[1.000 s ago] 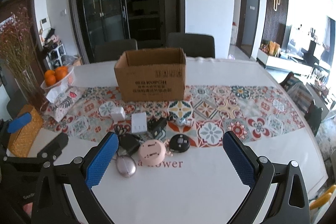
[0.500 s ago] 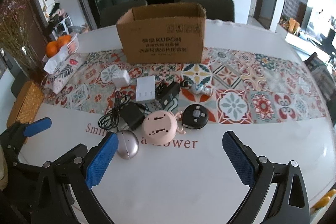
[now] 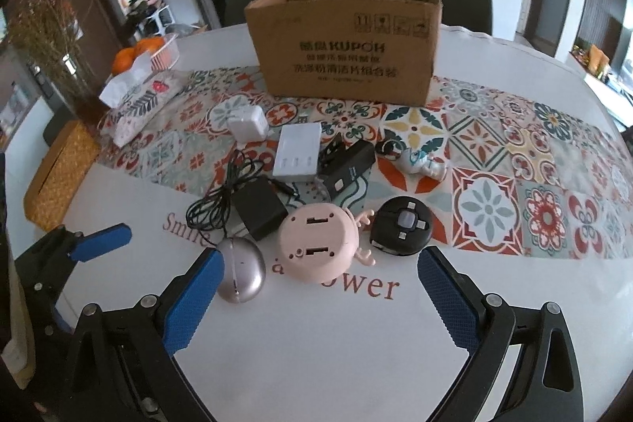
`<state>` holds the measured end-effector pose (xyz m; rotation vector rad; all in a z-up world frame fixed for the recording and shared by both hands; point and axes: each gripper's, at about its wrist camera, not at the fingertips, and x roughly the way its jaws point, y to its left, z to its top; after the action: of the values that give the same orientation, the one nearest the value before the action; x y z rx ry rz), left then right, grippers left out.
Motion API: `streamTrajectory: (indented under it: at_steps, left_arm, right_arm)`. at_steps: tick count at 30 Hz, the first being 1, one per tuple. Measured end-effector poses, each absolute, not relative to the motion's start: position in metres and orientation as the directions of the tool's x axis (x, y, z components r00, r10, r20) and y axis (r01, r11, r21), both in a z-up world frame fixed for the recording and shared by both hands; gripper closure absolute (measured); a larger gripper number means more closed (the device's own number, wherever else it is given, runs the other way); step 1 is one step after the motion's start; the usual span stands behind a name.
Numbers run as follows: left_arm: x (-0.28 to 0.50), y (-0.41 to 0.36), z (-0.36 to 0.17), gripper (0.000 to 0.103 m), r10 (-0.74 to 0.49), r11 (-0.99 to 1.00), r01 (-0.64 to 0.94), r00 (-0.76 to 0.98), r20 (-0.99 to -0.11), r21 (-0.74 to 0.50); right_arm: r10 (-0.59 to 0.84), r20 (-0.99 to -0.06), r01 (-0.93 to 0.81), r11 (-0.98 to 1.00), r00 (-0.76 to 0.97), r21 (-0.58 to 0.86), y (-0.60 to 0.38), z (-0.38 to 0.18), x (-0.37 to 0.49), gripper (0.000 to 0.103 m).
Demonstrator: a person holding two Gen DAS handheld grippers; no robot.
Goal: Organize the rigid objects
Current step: 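Grasp the silver egg gadget with the left tool while the right tool grasps the pink round gadget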
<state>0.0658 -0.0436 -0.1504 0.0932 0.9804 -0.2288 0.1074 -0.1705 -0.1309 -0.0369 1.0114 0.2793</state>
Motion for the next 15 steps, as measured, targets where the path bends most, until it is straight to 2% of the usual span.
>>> streamTrajectory:
  at_steps: [6, 15]
  left_arm:
    - [0.07, -0.049, -0.169, 0.012, -0.119, 0.972, 0.233, 0.559, -0.821, 0.018]
    - [0.079, -0.052, -0.196, 0.017, -0.135, 0.971, 0.24, 0.519, -0.844, -0.008]
  right_arm:
    - [0.231, -0.85, -0.272, 0.956, 0.473, 0.108, -0.172, -0.154, 0.116, 0.009]
    - [0.252, -0.853, -0.317, 0.942, 0.457, 0.109, -0.166, -0.178, 0.126, 0.011]
